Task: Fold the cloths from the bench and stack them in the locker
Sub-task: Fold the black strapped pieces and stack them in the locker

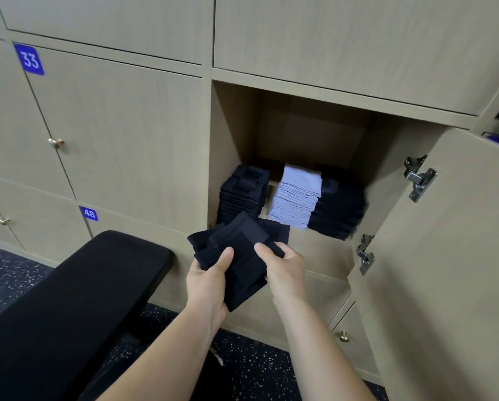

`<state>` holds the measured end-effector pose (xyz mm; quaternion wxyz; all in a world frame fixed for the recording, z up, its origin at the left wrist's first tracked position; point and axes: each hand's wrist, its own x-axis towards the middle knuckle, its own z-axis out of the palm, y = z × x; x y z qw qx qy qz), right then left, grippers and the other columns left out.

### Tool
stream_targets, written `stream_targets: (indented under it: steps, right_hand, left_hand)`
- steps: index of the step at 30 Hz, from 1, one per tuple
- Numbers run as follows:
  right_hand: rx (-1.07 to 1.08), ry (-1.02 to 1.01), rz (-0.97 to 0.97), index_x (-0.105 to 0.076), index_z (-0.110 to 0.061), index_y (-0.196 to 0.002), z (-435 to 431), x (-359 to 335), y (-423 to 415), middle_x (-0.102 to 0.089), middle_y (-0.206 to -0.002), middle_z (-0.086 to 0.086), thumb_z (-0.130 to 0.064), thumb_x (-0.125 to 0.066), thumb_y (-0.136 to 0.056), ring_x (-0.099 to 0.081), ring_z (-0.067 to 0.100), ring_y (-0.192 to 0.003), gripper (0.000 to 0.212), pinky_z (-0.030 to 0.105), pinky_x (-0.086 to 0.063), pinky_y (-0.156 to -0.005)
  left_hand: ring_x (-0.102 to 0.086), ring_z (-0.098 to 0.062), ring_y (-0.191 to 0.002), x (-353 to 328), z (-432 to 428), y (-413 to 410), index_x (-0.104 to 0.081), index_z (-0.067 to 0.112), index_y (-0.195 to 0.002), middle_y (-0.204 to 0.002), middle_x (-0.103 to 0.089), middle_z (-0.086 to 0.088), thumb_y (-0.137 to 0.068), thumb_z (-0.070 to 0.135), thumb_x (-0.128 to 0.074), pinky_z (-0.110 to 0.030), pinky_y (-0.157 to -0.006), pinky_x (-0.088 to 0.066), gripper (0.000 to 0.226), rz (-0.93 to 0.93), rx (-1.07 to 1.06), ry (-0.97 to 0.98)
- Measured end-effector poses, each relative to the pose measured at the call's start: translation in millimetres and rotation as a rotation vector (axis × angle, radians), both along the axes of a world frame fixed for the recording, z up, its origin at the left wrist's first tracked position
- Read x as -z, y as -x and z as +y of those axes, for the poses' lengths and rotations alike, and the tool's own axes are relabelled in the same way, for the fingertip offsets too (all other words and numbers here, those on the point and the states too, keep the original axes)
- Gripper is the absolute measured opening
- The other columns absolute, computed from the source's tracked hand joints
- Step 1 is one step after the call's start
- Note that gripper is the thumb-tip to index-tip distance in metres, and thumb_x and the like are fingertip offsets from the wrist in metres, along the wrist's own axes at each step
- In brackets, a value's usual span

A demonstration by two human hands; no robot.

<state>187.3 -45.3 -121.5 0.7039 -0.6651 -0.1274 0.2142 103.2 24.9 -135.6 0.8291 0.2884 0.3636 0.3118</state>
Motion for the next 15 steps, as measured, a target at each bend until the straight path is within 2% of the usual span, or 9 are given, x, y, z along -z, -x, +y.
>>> stream_targets:
  steps: [5,7,15]
  right_hand:
    - [0.0,-0.036,0.032,-0.067,-0.003,-0.083,-3,3,-19,-0.064,-0.076,0.01,-0.009,-0.069,-0.084,-0.057,0.021,-0.07,0.007,0.028,-0.049,-0.058]
    - [0.006,-0.03,0.032,-0.066,-0.004,-0.084,-3,7,-30,-0.061,-0.077,0.011,-0.01,-0.069,-0.085,-0.054,0.022,-0.071,0.007,0.029,-0.046,-0.058]
    - [-0.14,0.077,0.011,-0.069,-0.01,-0.09,-5,17,-65,-0.071,-0.08,0.006,-0.009,-0.066,-0.087,-0.065,0.016,-0.069,0.004,0.029,-0.052,-0.062]
  left_hand:
    - [-0.073,-0.033,-0.091,3,1,-9,-0.066,0.017,-0.111,-0.101,-0.075,-0.009,-0.088,0.012,-0.07,-0.058,-0.08,-0.057,0.024,-0.037,0.03,0.01]
    - [-0.072,-0.034,-0.092,4,2,-13,-0.066,0.017,-0.11,-0.101,-0.075,-0.01,-0.089,0.01,-0.069,-0.06,-0.082,-0.055,0.022,-0.034,0.036,0.005]
    - [-0.073,-0.035,-0.09,15,11,-27,-0.066,0.014,-0.11,-0.099,-0.075,-0.011,-0.088,0.005,-0.07,-0.062,-0.08,-0.055,0.024,0.018,0.081,-0.03]
